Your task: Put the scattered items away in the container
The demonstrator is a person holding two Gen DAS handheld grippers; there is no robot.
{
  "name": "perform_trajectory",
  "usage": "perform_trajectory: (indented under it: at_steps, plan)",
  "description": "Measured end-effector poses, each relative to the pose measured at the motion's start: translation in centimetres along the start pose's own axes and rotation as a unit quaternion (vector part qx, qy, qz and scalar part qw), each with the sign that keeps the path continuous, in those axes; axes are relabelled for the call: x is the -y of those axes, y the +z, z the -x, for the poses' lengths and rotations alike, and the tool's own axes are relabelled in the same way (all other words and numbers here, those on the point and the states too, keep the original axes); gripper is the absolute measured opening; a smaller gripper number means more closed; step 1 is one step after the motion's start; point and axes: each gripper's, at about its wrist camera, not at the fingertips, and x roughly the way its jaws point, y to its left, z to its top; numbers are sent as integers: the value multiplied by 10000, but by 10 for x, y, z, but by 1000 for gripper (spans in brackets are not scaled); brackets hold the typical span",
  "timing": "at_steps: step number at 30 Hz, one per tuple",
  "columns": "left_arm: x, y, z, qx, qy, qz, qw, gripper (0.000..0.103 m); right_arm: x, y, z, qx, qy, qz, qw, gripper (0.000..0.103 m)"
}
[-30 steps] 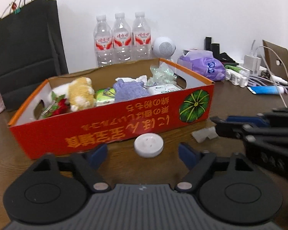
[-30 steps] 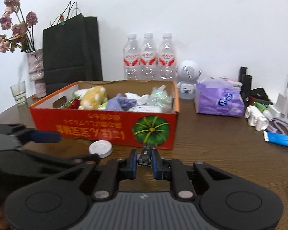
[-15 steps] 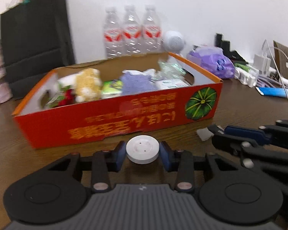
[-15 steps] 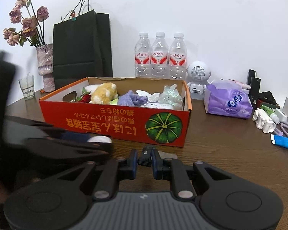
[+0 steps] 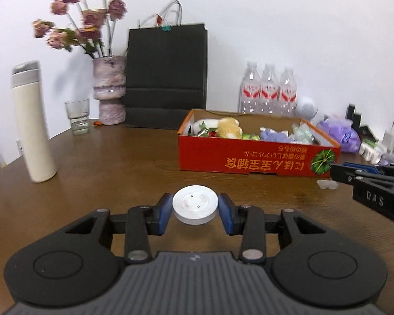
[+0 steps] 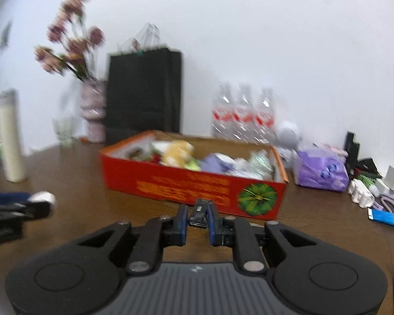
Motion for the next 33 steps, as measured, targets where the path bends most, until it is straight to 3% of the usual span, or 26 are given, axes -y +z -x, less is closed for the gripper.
perform_trajectory:
  at_steps: [11, 16, 25, 33]
  plan:
    - [-3, -36, 84, 703, -268, -98, 9971, 39, -41, -40, 112, 538, -465, 252, 9971, 15]
    - [-4, -58, 108, 766, -429, -76, 9961, 39, -43, -66, 146, 578, -498, -11, 9971, 15]
    - [-6, -103, 136, 521, -505, -312, 9969, 40, -48, -107, 177, 331, -433, -350, 9979, 15]
    - [-6, -106, 142, 602, -465, -270, 9967, 40, -59, -112, 185, 450, -286, -307, 9981, 15]
